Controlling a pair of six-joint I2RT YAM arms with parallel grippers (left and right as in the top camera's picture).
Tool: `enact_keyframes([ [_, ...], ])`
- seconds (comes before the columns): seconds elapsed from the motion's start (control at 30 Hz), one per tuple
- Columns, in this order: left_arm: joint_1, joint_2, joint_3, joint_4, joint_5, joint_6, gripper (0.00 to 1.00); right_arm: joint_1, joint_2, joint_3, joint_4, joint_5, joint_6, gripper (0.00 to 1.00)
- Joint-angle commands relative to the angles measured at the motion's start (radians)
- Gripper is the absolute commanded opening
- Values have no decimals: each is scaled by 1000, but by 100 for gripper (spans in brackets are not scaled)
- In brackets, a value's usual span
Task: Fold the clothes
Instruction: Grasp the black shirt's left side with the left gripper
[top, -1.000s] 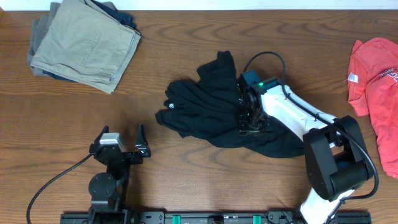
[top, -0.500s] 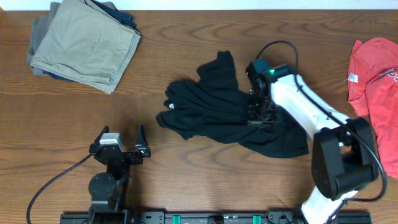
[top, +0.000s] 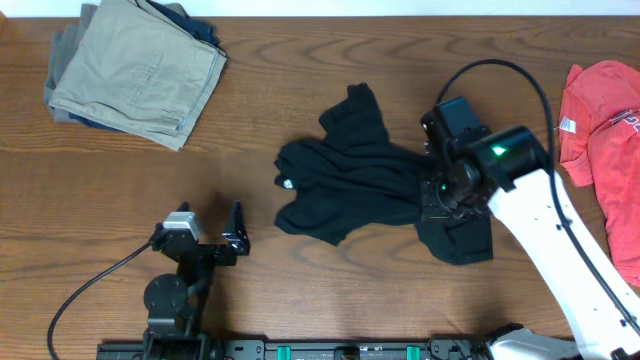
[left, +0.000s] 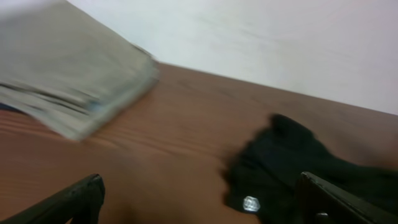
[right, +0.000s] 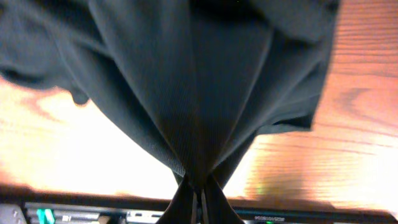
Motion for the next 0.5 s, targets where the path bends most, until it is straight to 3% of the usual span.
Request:
enact_keyframes([
  [0.0, -5, 58, -17, -24, 279, -88, 98, 7, -18, -29, 9, 75, 50, 1],
  [0.23, -5, 223, 21, -23, 524, -87, 98, 7, -14, -110, 80, 61, 50, 1],
  [0.47, -5, 431, 229, -118, 560, -36, 98, 7, -14, -209, 170, -8, 50, 2],
])
